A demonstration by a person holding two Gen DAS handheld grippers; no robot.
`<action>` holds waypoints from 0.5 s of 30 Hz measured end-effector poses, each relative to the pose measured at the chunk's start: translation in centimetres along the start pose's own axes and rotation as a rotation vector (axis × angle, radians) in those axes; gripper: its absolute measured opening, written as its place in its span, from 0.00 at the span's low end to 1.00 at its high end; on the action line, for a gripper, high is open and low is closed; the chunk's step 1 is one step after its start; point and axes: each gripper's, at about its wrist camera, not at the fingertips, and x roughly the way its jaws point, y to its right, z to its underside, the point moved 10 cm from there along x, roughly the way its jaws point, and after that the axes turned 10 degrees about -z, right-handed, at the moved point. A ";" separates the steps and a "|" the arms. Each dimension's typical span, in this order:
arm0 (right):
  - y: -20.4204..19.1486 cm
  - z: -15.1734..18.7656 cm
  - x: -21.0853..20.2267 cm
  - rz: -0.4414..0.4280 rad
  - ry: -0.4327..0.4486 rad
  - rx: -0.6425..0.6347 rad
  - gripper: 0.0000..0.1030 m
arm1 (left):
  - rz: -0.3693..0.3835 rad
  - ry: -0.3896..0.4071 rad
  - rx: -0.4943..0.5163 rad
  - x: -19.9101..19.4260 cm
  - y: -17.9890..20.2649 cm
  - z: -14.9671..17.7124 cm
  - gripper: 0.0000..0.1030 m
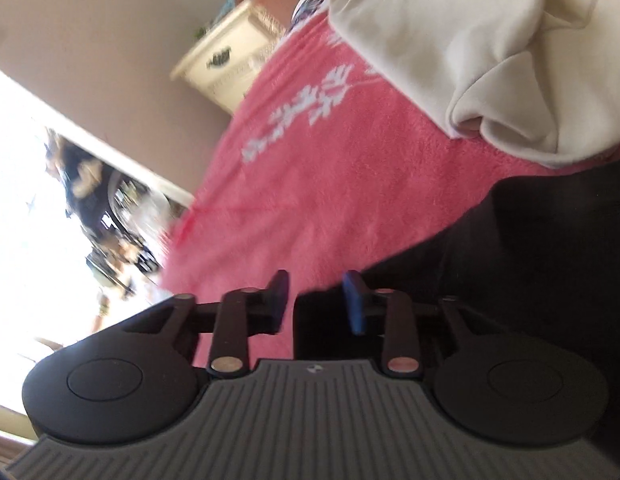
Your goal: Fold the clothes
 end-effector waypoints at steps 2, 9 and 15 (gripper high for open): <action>-0.1 -1.3 -1.7 -0.019 0.042 0.027 0.37 | 0.005 -0.002 -0.002 -0.3 -0.2 -0.1 0.40; -2.8 1.2 -1.5 -0.101 -0.258 -0.134 0.36 | 0.054 0.033 -0.043 -2.1 -2.0 -1.3 0.40; -3.0 -1.9 -4.7 -0.147 -0.060 -0.112 0.32 | 0.088 0.036 -0.260 -0.8 -5.0 -4.8 0.41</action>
